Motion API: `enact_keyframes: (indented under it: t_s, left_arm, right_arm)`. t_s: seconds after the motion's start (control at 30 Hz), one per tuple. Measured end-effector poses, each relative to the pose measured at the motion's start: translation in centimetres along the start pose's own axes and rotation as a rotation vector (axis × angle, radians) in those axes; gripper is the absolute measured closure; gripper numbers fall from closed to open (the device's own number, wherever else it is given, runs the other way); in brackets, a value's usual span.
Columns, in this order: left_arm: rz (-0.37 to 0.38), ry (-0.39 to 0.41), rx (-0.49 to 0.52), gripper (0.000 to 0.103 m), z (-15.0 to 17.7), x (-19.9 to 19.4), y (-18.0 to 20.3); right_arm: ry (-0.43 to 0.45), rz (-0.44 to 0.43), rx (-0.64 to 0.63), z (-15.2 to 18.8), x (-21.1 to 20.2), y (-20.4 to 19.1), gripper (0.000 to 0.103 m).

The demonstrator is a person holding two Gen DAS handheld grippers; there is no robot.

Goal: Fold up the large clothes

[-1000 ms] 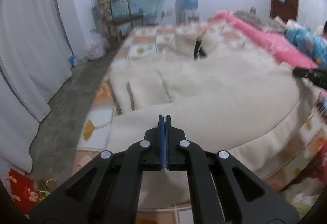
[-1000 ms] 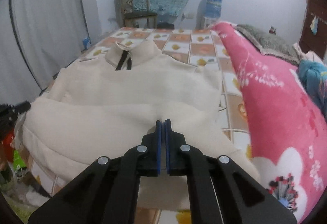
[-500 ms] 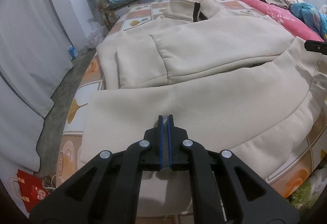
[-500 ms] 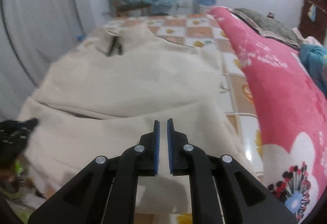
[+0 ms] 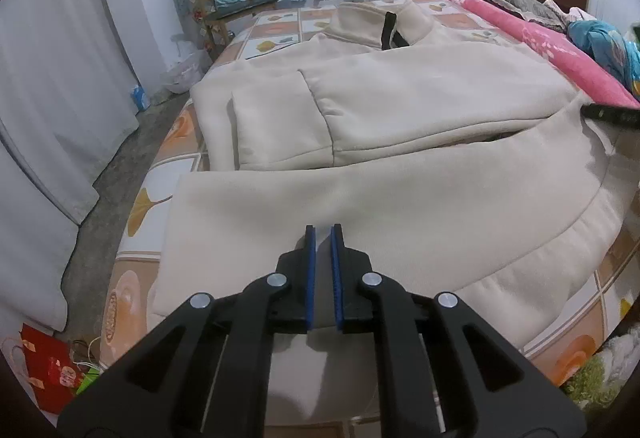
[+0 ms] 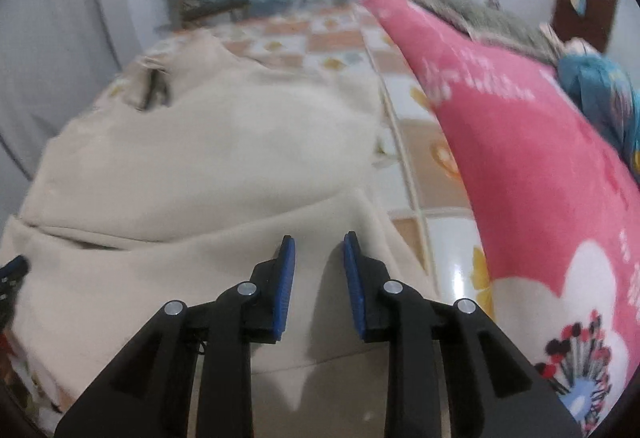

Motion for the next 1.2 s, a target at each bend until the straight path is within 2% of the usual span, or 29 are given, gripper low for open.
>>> enact_keyframes:
  t_s: [0.1, 0.23, 0.33, 0.37, 0.4, 0.47, 0.53, 0.6, 0.67, 0.7, 0.73, 0.77, 0.83, 0.87, 0.9, 1.0, 1.03, 1.13, 1.2]
  left_arm:
    - [0.019, -0.013, -0.004, 0.092, -0.1, -0.3, -0.5]
    - [-0.008, 0.032, -0.081, 0.085, 0.2, -2.0, -3.4]
    - [-0.025, -0.009, -0.161, 0.084, 1.2, -1.2, -6.2]
    - [-0.007, -0.037, -0.202, 0.085, 1.8, -0.5, -7.3]
    - [0.03, -0.031, -0.229, 0.085, 2.0, -0.4, -7.8]
    - [0.064, -0.024, -0.251, 0.085, 2.0, -0.6, -8.2]
    - [0.071, -0.03, -0.254, 0.085, 1.7, -0.7, -8.3]
    - [0.053, -0.035, -0.247, 0.085, 1.4, -1.3, -8.2]
    - [0.047, 0.02, -0.201, 0.081, 0.8, -3.3, -7.3]
    - [0.059, 0.039, -0.177, 0.071, 0.8, -3.9, -6.7]
    - [0.096, 0.057, -0.139, 0.059, 0.7, -4.8, -5.5]
    - [0.121, 0.06, -0.117, 0.055, 0.7, -5.1, -4.6]
    - [0.183, 0.04, -0.033, 0.049, 1.2, -5.3, -1.6]
    - [0.183, 0.022, 0.014, 0.044, 1.5, -4.9, -0.1]
    - [0.164, 0.0, 0.051, 0.041, 1.9, -4.3, 1.1]
    - [0.07, -0.058, 0.104, 0.037, 3.2, -1.9, 2.9]
    - [0.069, -0.045, 0.097, 0.036, 3.1, -1.9, 2.8]
    - [0.092, -0.058, 0.067, 0.036, 2.7, -2.5, 2.2]
    - [0.107, -0.039, 0.045, 0.033, 2.3, -3.0, 1.6]
  right_arm:
    - [0.006, 0.0, -0.009, -0.1, 0.3, 0.3, 0.078]
    - [0.007, -0.016, 0.023, 0.1, -1.6, 0.7, 0.078]
    - [0.051, -0.074, 0.009, 0.8, -4.1, 0.3, 0.068]
    - [0.061, -0.087, -0.006, 1.3, -4.7, 0.1, 0.061]
    - [0.064, -0.084, -0.015, 1.7, -4.8, 0.0, 0.056]
    - [0.007, -0.023, -0.029, 2.9, -3.1, 0.6, 0.056]
    - [-0.028, -0.045, -0.002, 3.6, -1.7, 1.2, 0.056]
    - [-0.01, -0.038, 0.001, 3.3, -2.9, 0.9, 0.056]
    - [0.024, -0.023, -0.051, 3.0, -4.7, -0.4, 0.056]
    - [0.047, -0.038, -0.084, 3.0, -5.7, -1.4, 0.053]
    - [0.068, -0.08, -0.122, 3.1, -6.8, -2.9, 0.05]
    - [0.074, -0.122, -0.143, 3.4, -7.4, -4.1, 0.045]
    - [0.061, -0.227, -0.203, 4.5, -8.1, -7.4, 0.043]
    - [0.051, -0.248, -0.236, 5.2, -8.0, -8.7, 0.042]
    - [0.042, -0.248, -0.273, 5.8, -7.7, -10.1, 0.04]
    - [-0.032, -0.159, -0.341, 7.8, -4.6, -12.6, 0.039]
    - [-0.071, -0.148, -0.331, 8.3, -3.3, -12.8, 0.037]
    - [-0.069, -0.16, -0.291, 7.9, -4.0, -12.5, 0.037]
    - [-0.011, -0.162, -0.311, 7.6, -5.4, -12.7, 0.036]
Point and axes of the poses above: each gripper's, at about its wrist camera, not at the fingertips, and x roughly the way its jaws point, y to its right, z to its underside, the point moved 6 cm from there along x, roughly the way its jaws point, and after that the axes turned 10 degrees about -y, right-handed, at the moved point
